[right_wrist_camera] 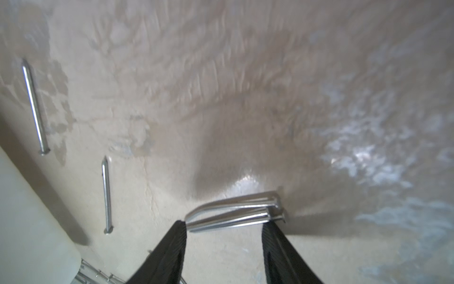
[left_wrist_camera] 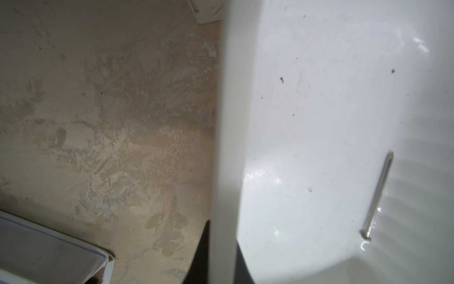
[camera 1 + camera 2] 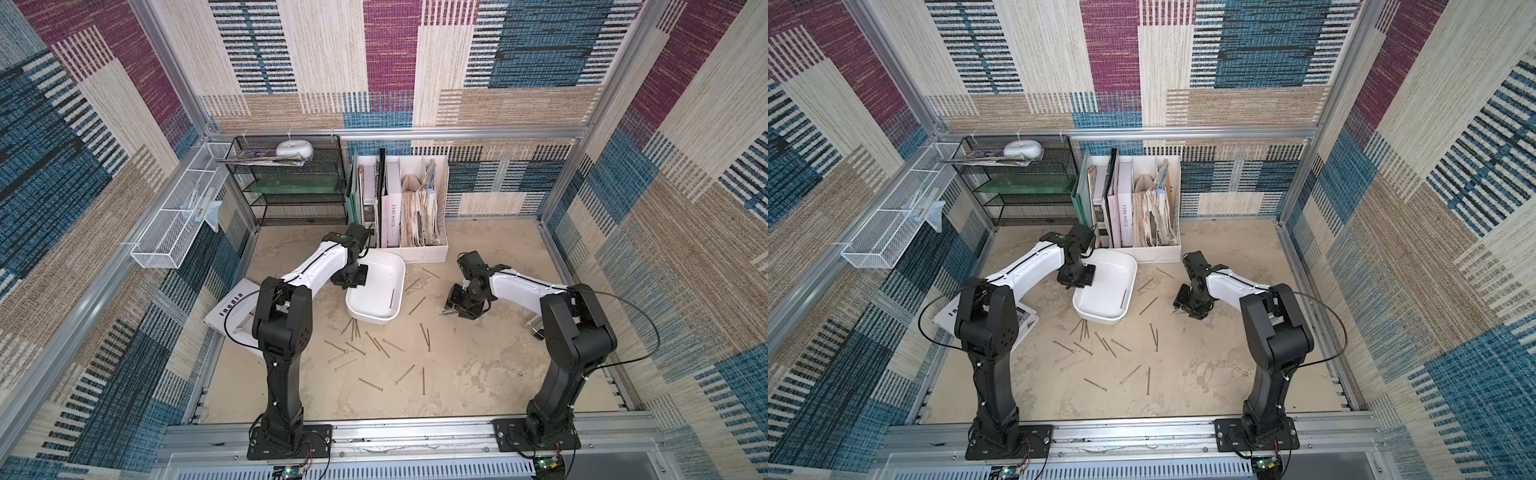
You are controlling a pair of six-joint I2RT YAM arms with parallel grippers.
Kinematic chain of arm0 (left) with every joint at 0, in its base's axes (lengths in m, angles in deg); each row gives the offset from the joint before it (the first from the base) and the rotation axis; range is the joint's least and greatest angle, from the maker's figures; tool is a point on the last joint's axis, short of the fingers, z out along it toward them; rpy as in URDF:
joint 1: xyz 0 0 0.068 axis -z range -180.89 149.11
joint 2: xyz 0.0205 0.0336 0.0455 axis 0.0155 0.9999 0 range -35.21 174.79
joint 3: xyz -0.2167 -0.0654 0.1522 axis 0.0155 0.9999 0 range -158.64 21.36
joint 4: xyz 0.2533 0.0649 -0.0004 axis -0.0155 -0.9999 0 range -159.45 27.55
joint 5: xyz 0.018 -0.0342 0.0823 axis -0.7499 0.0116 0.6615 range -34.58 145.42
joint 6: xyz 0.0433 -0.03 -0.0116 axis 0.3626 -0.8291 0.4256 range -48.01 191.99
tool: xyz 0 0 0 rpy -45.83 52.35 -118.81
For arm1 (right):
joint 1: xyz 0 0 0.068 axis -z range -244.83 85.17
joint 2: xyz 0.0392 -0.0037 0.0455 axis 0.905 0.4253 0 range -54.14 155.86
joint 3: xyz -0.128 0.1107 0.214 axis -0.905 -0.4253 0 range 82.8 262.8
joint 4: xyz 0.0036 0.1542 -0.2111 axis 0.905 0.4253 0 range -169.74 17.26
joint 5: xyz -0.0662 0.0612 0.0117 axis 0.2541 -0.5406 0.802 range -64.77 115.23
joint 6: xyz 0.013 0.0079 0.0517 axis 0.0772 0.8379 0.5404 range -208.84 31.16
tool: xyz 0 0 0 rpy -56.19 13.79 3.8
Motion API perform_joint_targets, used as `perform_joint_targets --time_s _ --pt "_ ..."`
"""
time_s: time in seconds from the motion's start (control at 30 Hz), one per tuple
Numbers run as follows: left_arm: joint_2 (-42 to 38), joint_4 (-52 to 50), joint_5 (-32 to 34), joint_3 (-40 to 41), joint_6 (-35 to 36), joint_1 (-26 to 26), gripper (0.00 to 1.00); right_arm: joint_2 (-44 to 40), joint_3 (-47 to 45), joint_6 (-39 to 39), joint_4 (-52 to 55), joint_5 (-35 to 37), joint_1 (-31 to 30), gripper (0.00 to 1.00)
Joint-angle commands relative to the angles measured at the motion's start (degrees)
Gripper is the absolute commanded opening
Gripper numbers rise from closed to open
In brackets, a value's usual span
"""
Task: Put the nails on the desktop into the storage box
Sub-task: Pick up the nail from the center of the board.
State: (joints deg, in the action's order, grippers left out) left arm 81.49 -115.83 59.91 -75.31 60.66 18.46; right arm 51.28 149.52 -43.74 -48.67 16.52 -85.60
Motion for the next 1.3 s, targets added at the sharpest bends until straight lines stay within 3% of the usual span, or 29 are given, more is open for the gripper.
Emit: perform_joint_targets --time_s 0.0,0.33,0.5,0.63,0.83,1.0,1.27 --pt "-0.5 -0.2 -1.2 -0.5 0.2 -0.1 0.0 2.8 3.5 -3.0 3.4 2.9 0.6 0.56" --pt "-0.3 -0.2 -1.1 -0.5 0.3 -0.2 0.0 16.0 24.2 -13.3 19.4 7.8 1.2 0.52" --pt "-0.2 -0.1 -1.2 -0.5 0.3 -0.2 0.0 20.7 29.9 -16.9 24.9 9.2 -0.2 0.48" --pt "-0.2 -0.1 -1.2 -0.6 0.4 -0.3 0.0 20.8 27.3 -17.2 24.5 8.6 -2.4 0.46" --pt "0.0 -0.1 -1.3 -0.6 0.4 -0.3 0.0 15.6 15.8 -14.2 17.3 6.6 -2.9 0.4" --pt "-0.1 -0.1 -1.2 -0.5 0.3 -0.3 0.0 16.7 13.6 -14.5 15.9 7.0 -3.1 0.23" --pt "-0.1 -0.1 -1.2 -0.5 0.4 -0.3 0.0 17.7 17.5 -15.6 17.0 9.7 -2.6 0.01"
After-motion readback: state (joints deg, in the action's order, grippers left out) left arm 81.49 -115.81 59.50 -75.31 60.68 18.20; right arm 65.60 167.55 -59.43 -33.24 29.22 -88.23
